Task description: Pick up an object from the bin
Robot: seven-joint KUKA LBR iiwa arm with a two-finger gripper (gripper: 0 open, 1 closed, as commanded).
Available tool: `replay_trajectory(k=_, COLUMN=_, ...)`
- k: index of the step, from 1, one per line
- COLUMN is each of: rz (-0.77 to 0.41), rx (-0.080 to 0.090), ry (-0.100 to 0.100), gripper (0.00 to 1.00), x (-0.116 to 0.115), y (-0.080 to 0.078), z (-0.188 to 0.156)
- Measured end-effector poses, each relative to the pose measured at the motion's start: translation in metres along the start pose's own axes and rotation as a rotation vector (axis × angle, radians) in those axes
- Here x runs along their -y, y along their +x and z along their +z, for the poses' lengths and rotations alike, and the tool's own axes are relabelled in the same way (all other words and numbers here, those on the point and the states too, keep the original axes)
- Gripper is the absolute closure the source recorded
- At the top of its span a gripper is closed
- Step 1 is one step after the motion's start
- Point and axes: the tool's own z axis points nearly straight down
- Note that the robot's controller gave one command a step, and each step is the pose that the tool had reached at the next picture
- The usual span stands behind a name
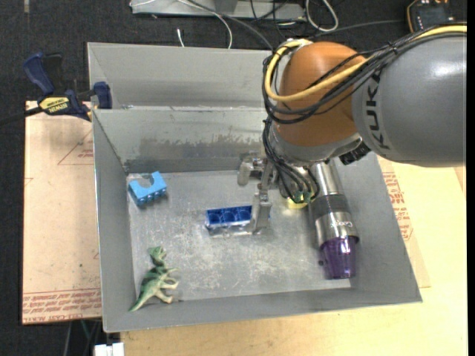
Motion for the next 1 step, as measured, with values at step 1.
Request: replay_trajectory(k=1, rz=0.003, rx=0.007, ry=-0.001, gripper=0.0, x=0.0006, y=-0.0011, z=-0.0049)
